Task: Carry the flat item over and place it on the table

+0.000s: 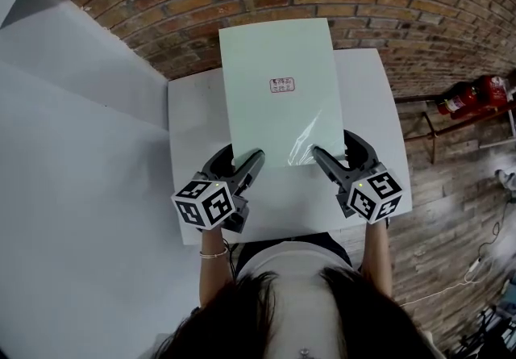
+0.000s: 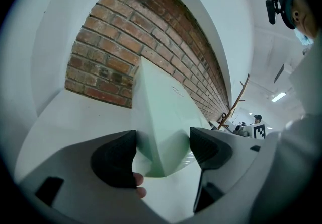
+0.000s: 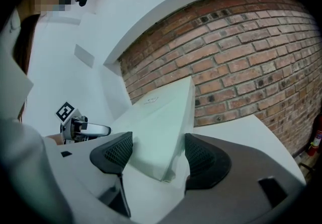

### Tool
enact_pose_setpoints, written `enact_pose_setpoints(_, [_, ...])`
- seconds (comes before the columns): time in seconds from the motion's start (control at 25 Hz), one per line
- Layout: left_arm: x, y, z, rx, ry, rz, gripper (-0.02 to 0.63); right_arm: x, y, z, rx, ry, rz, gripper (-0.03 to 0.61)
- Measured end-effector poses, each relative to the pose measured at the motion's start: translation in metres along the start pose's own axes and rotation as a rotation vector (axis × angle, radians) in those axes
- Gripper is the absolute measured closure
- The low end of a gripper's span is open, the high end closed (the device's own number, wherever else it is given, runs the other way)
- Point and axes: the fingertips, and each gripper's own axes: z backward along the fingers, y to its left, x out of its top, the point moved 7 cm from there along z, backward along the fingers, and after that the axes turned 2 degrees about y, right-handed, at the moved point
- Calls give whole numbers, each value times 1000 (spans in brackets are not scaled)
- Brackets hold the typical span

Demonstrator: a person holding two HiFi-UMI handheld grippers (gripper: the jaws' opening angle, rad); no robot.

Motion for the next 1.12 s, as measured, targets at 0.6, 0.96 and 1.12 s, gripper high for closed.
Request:
enact_pose_setpoints(0.6, [-2,30,-19,21,44,49,273,-11,-13,-34,3,60,-35,232])
enact_pose_setpoints(0.96, [-5,46,-31,25,76,70,273,-19,-21,-50,0,96,-56,232])
enact_pose_setpoints(1.12, [-9,53,-34,31,90,81,273,-24,-23,-57,3,115,-65,232])
